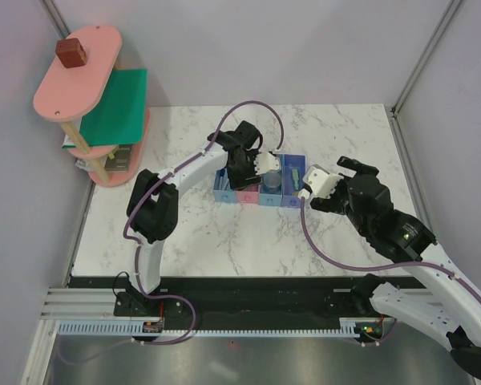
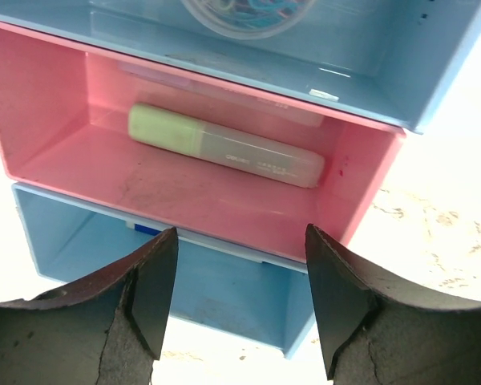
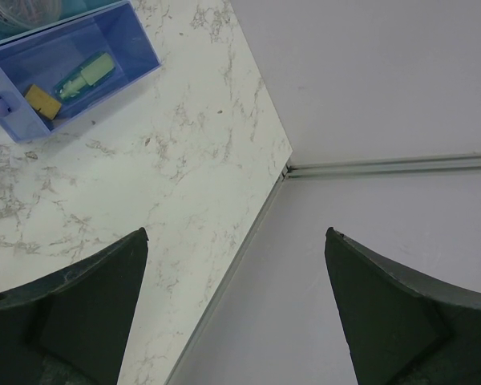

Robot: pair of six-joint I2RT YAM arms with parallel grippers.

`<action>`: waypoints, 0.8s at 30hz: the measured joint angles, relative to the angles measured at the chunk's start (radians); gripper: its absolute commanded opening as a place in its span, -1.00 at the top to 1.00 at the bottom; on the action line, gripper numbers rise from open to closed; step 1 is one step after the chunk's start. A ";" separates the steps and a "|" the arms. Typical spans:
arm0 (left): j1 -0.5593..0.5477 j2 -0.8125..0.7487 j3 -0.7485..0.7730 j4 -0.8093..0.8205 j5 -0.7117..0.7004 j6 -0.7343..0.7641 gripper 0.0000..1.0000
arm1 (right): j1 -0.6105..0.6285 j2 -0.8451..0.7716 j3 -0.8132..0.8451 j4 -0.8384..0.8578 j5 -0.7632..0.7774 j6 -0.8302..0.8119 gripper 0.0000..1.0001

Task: Sort the stationery into containers
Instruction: Move the storage box to the center of the board.

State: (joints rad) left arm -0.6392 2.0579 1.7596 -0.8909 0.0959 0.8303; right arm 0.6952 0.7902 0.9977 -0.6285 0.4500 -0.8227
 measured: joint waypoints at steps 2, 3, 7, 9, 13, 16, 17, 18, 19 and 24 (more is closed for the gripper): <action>-0.003 -0.004 -0.002 -0.009 0.006 -0.003 -0.39 | 0.000 -0.002 0.000 0.000 0.000 0.000 -0.96; -0.004 -0.005 -0.002 -0.015 0.011 -0.004 -0.38 | 0.000 -0.003 0.000 0.000 0.000 0.000 -0.96; -0.013 -0.011 -0.003 -0.041 0.023 -0.006 -0.38 | -0.002 -0.004 0.000 0.000 0.000 0.000 -0.96; -0.017 -0.014 -0.003 -0.055 0.037 -0.008 -0.37 | -0.002 -0.004 0.000 0.000 0.000 0.000 -0.96; -0.025 -0.016 -0.003 -0.068 0.046 -0.012 -0.36 | -0.003 -0.006 0.000 0.000 0.000 0.000 -0.96; -0.027 -0.017 -0.003 -0.073 0.049 -0.014 -0.33 | -0.004 -0.008 0.000 0.000 0.000 0.000 -0.96; -0.027 -0.017 -0.003 -0.074 0.049 -0.014 -0.33 | -0.004 -0.009 0.000 -0.001 0.000 0.000 -0.96; -0.027 -0.017 -0.003 -0.074 0.050 -0.015 -0.33 | -0.004 -0.009 0.000 -0.001 0.000 0.000 -0.96; -0.027 -0.018 -0.003 -0.075 0.053 -0.015 -0.34 | -0.004 -0.009 0.000 -0.001 0.000 0.000 -0.96; -0.029 -0.021 -0.003 -0.085 0.066 -0.026 -0.33 | -0.005 -0.009 0.000 -0.008 0.000 0.000 -0.96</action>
State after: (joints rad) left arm -0.6682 2.0369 1.7565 -0.9756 0.1616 0.8040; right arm 0.6899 0.7815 0.9981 -0.6361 0.4496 -0.8223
